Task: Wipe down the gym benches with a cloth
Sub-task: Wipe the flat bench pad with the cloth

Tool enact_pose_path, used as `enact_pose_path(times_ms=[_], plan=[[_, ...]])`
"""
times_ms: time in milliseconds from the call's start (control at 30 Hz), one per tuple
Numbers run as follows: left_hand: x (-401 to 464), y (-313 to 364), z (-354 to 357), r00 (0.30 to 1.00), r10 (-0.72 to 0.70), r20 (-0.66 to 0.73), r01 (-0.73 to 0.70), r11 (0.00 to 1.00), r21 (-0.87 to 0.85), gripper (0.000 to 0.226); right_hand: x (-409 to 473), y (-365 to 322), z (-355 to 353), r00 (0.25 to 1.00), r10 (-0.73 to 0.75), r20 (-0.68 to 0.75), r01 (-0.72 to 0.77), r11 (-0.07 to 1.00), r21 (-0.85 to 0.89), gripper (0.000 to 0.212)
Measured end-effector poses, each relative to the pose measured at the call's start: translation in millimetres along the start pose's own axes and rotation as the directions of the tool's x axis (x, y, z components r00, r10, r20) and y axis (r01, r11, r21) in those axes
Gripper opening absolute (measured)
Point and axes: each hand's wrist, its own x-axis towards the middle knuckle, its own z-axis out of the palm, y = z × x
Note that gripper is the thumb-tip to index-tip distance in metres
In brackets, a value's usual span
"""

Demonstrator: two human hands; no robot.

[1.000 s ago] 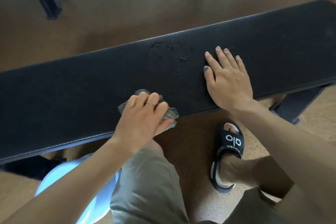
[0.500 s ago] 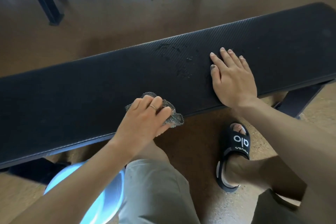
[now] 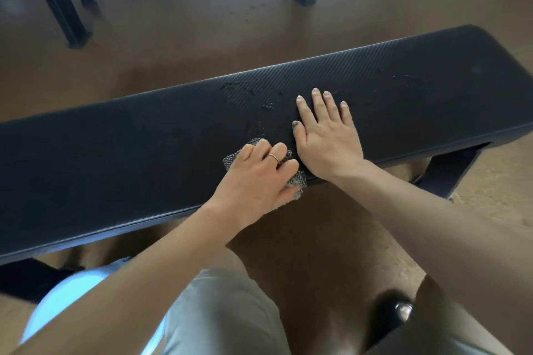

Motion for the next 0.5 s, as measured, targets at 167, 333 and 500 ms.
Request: enact_pose_path(times_ms=[167, 333, 500], plan=[[14, 6, 3, 0.998, -0.056, -0.002, 0.055, 0.994, -0.096, 0.043, 12, 48, -22, 0.967, -0.252, 0.02, 0.252, 0.968, 0.011, 0.058], [51, 18, 8, 0.949, -0.314, 0.001, 0.31, 0.935, -0.172, 0.05, 43, 85, -26, 0.894, -0.397, -0.21, 0.412, 0.91, 0.034, 0.035], [95, 18, 18, 0.845, -0.534, 0.033, 0.533, 0.835, -0.136, 0.053, 49, 96, -16, 0.872, -0.385, -0.301, 0.441, 0.885, 0.148, 0.027]])
